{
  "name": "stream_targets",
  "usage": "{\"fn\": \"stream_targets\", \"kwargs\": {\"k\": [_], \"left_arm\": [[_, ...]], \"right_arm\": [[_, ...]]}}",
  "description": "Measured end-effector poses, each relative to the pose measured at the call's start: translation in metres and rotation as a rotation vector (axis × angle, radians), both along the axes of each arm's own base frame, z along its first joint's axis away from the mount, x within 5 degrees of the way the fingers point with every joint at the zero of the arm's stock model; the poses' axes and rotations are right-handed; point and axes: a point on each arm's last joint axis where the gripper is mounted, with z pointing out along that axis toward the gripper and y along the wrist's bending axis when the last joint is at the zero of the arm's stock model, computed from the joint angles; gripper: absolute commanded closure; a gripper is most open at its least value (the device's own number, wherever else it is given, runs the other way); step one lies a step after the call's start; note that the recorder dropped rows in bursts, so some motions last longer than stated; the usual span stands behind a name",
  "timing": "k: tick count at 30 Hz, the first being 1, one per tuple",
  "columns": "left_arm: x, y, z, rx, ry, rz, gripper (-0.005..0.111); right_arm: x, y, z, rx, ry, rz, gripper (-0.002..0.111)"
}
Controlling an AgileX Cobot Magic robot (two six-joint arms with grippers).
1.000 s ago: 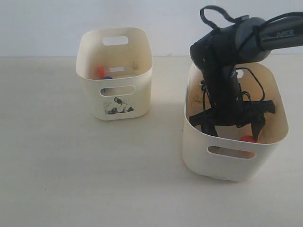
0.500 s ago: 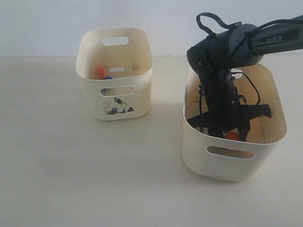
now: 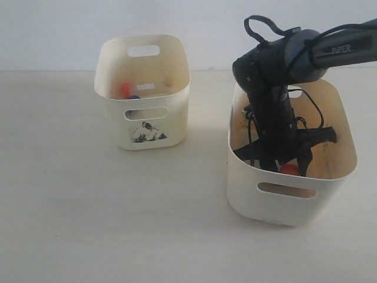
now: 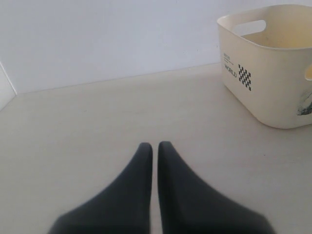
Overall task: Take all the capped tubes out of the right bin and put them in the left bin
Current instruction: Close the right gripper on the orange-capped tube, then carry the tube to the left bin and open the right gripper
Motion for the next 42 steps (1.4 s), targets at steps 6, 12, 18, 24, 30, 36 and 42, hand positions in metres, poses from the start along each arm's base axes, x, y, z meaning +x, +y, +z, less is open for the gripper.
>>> {"fn": "stream_targets", "kwargs": {"k": [6,12,18,24,30,36,42], "left_arm": [[0.0,0.0,0.0,0.0,0.0,0.0,0.102],[0.0,0.0,0.0,0.0,0.0,0.0,0.102],[0.0,0.0,0.0,0.0,0.0,0.0,0.102],[0.0,0.0,0.0,0.0,0.0,0.0,0.102],[0.0,0.0,0.0,0.0,0.0,0.0,0.102],[0.0,0.0,0.0,0.0,0.0,0.0,0.102],[0.0,0.0,0.0,0.0,0.0,0.0,0.102]], "right_arm": [[0.0,0.0,0.0,0.004,0.007,0.03,0.108],[0.0,0.0,0.0,0.004,0.023,0.058,0.108],[0.002,0.0,0.006,0.012,0.041,0.089,0.108],[0.005,0.006,0.027,0.096,-0.018,0.106,0.108],[0.012,0.01,0.095,0.172,-0.214,0.155,0.108],[0.009,0.009,0.166,0.226,-0.403,0.222,0.108],[-0.005,0.013,0.226,0.369,-0.557,0.303,0.108]]}}
